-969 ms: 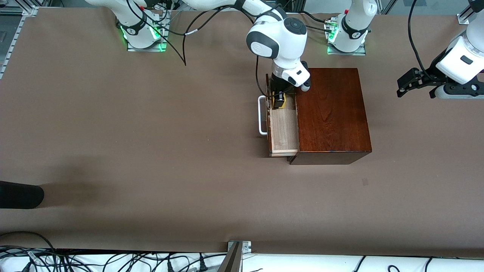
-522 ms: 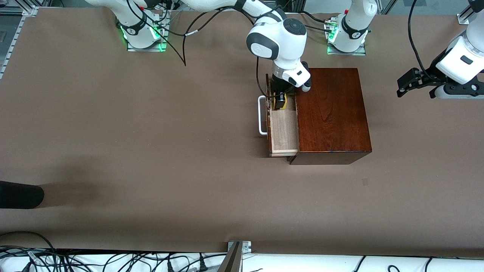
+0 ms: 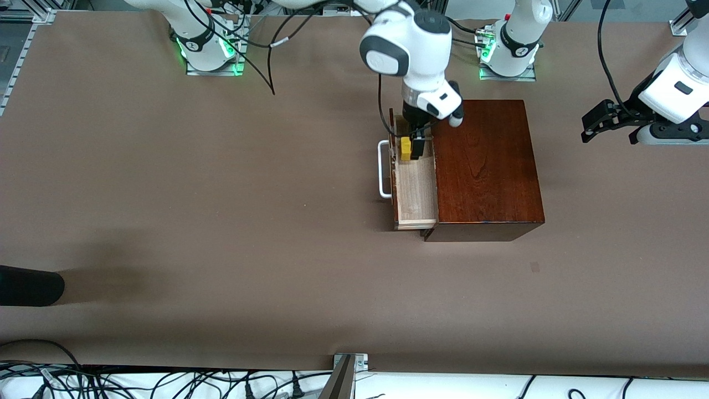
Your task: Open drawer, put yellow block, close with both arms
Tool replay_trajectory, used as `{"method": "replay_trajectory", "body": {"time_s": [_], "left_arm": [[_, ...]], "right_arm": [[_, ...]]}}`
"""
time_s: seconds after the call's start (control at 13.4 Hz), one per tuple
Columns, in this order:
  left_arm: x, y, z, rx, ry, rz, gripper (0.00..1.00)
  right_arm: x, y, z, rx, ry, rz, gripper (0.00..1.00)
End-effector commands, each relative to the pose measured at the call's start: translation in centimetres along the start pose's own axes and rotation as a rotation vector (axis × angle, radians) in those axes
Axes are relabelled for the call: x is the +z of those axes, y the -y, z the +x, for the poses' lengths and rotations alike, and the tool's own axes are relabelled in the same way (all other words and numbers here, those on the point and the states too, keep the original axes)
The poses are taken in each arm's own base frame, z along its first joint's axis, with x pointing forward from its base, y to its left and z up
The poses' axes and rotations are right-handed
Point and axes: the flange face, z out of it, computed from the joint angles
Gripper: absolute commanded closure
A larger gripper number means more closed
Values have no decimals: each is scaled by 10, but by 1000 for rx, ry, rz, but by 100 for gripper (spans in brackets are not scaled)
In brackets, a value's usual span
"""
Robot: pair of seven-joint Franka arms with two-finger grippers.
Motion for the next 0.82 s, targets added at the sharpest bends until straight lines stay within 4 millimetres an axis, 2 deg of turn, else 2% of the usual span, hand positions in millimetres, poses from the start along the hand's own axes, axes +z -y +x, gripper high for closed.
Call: {"method": "replay_trajectory", "body": {"time_s": [0.0, 0.15, 0.22, 0.37, 0.45, 0.52, 0.6, 0.75], "left_arm": [[-4, -3, 1, -4, -4, -7, 0], [-4, -3, 1, -4, -4, -7, 0], [-4, -3, 1, -4, -4, -7, 0], [-4, -3, 1, -4, -4, -7, 0], [-4, -3, 1, -4, -4, -7, 0], [-4, -3, 1, -4, -4, -7, 0], [-4, -3, 1, -4, -4, -7, 0], [-4, -3, 1, -4, -2, -7, 0]], "right_arm": [[-69, -28, -23, 60, -11, 13, 0], [-106, -55, -45, 101, -19, -12, 0], [-136, -85, -71, 154, -25, -36, 0], [-177, -158, -143, 295, -37, -80, 0], [-206, -185, -177, 358, -61, -106, 0], [-212, -213, -212, 421, -57, -121, 0], [-219, -231, -239, 469, -56, -124, 0], [-231, -262, -307, 608, -56, -42, 0]]}}
